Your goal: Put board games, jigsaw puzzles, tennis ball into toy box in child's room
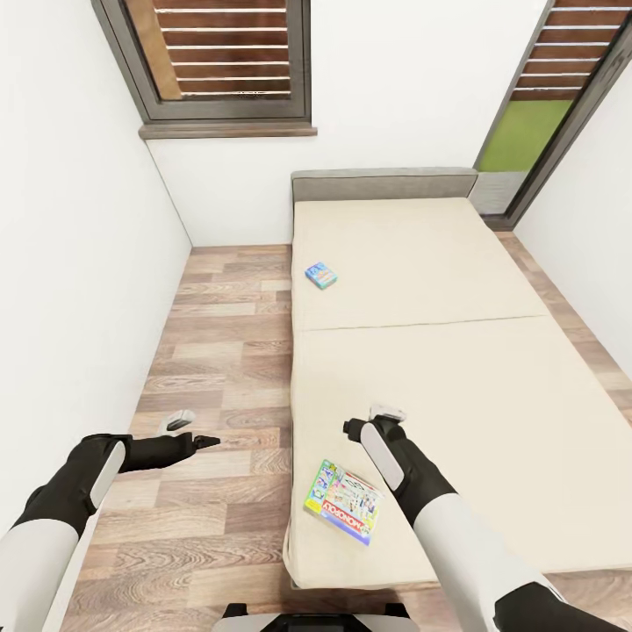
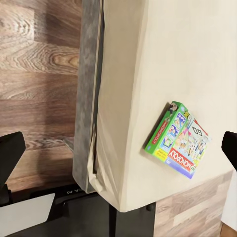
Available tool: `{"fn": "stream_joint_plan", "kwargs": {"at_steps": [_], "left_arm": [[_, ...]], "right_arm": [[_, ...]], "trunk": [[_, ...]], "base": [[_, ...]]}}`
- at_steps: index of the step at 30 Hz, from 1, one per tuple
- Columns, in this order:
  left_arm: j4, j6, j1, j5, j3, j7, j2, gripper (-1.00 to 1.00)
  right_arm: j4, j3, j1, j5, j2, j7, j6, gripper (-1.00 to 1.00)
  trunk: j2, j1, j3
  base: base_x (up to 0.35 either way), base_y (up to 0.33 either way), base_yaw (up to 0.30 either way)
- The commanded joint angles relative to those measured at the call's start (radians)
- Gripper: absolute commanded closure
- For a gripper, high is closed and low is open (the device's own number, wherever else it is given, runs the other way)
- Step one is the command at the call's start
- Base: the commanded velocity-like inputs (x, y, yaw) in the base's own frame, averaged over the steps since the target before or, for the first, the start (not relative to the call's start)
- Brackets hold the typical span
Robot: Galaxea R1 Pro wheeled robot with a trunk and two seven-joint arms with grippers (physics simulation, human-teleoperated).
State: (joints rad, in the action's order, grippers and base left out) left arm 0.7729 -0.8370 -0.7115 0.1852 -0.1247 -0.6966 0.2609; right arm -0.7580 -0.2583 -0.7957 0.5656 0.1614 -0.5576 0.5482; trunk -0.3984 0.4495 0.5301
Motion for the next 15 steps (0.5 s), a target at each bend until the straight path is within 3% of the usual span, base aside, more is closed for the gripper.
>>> {"fn": "stream_joint_plan", "kwargs": {"at_steps": [1, 11, 15], "left_arm": [[0.000, -0.005, 0.000, 0.000, -0.001, -0.003, 0.000, -1.00], [0.001, -0.005, 0.000, 0.000, -0.002, -0.003, 0.010, -1.00], [0.001, -0.005, -0.001, 0.000, -0.003, -0.003, 0.012, -1.00]], "right_arm": [[-0.002, -0.004, -0.001, 0.008, 0.000, -0.010, 0.002, -1.00], [0.004, 0.000, -0.007, 0.020, 0.001, -0.010, 0.009, -1.00], [0.035, 0.003, -0.041, 0.021, 0.000, -0.010, 0.014, -1.00]], "trunk": [[-0.002, 0.001, 0.001], [-0.002, 0.001, 0.001], [-0.002, 0.001, 0.001]], "base": [[0.000, 0.000, 0.000], [0.000, 0.000, 0.000], [0.000, 0.000, 0.000]]}}
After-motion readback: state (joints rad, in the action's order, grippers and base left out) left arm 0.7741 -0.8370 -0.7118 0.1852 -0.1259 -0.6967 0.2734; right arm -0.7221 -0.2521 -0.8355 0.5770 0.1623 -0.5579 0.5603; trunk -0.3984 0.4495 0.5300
